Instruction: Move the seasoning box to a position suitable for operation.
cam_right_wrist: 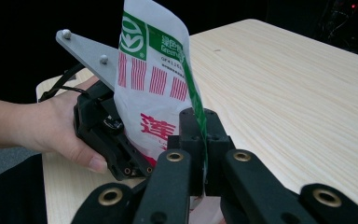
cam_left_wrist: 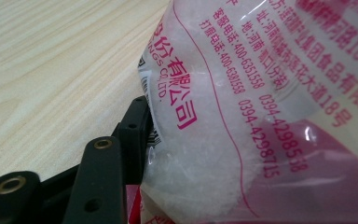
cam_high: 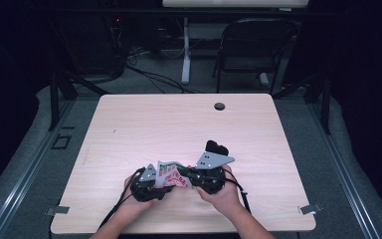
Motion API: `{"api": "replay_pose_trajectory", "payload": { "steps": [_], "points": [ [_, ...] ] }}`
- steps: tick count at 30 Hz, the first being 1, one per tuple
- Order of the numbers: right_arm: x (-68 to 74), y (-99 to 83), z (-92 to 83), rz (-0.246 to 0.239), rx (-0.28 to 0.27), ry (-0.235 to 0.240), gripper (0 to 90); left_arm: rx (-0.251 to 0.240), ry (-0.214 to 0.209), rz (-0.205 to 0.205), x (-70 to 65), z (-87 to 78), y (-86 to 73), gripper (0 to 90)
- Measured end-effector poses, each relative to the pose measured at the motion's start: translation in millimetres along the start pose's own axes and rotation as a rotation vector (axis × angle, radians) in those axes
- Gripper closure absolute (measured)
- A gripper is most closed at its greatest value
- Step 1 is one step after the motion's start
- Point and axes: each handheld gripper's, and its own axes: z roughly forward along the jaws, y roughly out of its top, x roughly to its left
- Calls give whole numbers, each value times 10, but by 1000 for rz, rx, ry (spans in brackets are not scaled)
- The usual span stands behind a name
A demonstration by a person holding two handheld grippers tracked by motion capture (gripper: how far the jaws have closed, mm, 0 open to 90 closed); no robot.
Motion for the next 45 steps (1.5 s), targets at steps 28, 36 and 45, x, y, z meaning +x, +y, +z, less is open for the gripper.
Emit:
{"api": "replay_pose_trajectory", "payload": {
  "steps": [28,36,45],
  "points": [
    [-63,8,-58,50,-12,27,900,7,169,94,-83,-136,104,594],
    [-67,18,-76,46,-12,31,900,2,214,112,-96,-172,136,598],
    [-87,35,-105,54,-7,37,900,-13,257,130,-122,-176,164,599]
  ]
}}
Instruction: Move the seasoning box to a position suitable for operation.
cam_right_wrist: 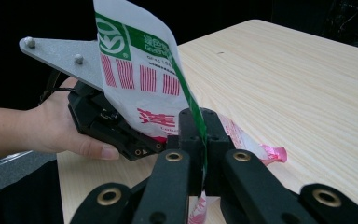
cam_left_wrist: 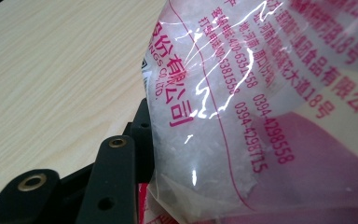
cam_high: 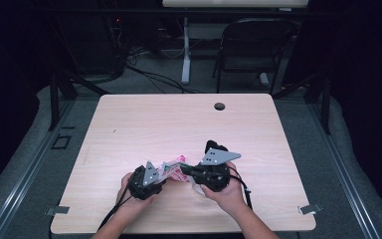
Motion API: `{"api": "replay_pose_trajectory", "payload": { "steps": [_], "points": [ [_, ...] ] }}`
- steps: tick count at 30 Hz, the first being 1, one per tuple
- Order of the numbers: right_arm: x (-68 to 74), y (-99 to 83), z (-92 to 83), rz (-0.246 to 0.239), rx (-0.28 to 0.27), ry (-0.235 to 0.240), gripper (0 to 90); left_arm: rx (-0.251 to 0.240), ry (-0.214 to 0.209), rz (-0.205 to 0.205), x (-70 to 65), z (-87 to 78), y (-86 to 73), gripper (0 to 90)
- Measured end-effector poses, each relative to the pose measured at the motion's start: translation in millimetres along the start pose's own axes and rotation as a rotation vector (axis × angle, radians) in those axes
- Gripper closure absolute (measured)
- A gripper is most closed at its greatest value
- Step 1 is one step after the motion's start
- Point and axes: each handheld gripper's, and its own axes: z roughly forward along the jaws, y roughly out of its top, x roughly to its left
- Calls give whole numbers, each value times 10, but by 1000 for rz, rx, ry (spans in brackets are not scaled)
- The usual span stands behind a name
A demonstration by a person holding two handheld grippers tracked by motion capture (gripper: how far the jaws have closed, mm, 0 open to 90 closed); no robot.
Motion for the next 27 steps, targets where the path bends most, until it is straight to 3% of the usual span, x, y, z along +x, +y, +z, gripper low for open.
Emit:
{"api": "replay_pose_trajectory", "payload": {
  "steps": [5,15,27],
  "points": [
    [-16,19,-10,20,5,4,900,-9,37,14,2,-14,30,600],
    [-50,15,-29,32,16,3,900,-7,52,27,2,9,62,601],
    [-96,18,-67,56,23,-5,900,-5,129,106,42,-4,176,602]
  ]
}}
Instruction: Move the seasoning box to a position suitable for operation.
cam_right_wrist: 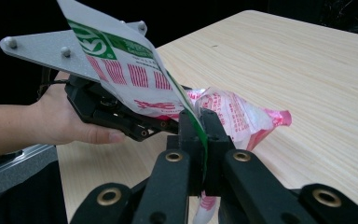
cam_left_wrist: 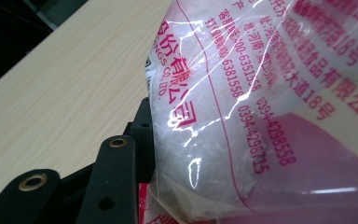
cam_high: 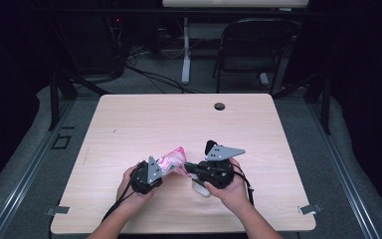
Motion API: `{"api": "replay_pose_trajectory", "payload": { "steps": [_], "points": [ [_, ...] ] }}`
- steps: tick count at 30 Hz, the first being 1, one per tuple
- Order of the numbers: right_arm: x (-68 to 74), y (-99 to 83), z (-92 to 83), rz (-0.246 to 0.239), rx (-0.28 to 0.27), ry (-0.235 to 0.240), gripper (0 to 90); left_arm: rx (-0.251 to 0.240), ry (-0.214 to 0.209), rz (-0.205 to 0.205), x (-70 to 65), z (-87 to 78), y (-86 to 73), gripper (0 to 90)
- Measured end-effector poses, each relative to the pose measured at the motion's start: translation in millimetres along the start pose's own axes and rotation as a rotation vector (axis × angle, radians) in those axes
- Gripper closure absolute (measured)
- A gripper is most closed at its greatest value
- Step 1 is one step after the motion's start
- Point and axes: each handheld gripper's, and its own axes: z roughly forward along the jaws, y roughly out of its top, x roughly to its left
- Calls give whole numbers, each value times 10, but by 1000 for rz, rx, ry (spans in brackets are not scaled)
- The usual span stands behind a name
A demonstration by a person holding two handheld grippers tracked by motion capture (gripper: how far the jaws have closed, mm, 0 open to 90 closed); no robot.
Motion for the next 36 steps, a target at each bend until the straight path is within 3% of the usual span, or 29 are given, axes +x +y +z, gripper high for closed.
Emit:
{"api": "replay_pose_trajectory", "payload": {
  "steps": [14,26,36],
  "points": [
    [-90,-11,-46,33,7,-18,900,-14,28,49,20,85,92,603],
    [-140,-49,-56,54,16,-24,900,-26,84,109,22,117,132,604],
    [-176,-101,-107,67,21,-39,900,-32,91,147,7,149,187,606]
  ]
}}
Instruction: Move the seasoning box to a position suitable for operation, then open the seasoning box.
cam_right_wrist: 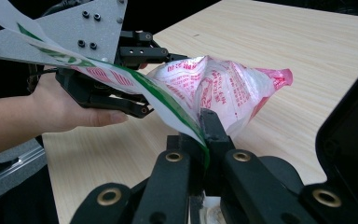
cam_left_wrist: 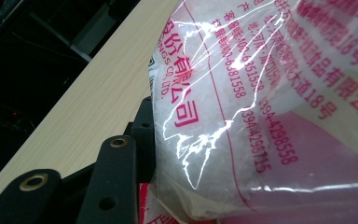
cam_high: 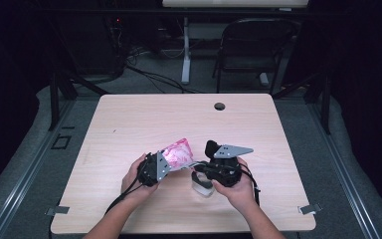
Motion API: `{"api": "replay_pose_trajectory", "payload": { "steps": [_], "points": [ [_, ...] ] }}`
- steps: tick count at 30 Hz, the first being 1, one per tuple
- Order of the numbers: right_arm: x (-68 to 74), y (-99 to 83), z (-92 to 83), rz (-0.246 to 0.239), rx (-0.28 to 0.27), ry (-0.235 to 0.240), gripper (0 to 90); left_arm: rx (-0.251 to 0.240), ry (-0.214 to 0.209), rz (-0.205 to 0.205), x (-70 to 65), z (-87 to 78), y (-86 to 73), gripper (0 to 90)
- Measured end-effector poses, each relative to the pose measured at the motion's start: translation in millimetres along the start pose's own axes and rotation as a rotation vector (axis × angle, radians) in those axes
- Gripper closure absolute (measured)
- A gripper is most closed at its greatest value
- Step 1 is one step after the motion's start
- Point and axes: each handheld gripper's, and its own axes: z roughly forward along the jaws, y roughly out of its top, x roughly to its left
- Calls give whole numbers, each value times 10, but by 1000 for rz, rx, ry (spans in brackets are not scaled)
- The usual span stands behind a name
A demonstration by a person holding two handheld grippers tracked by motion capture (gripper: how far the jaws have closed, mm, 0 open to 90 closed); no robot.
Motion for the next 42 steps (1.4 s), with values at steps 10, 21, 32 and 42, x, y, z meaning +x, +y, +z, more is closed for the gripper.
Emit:
{"api": "replay_pose_trajectory", "payload": {
  "steps": [10,21,32,42],
  "points": [
    [2,-18,-17,-5,5,-19,900,-2,7,14,-5,2,5,607],
    [-2,-51,-42,-11,-1,-24,899,-3,37,41,-21,-22,44,608],
    [-4,-56,-43,-14,-1,-28,899,-2,70,64,-20,-42,70,609],
    [7,-64,-47,-8,-7,-32,900,-7,96,86,-16,-65,94,610]
  ]
}}
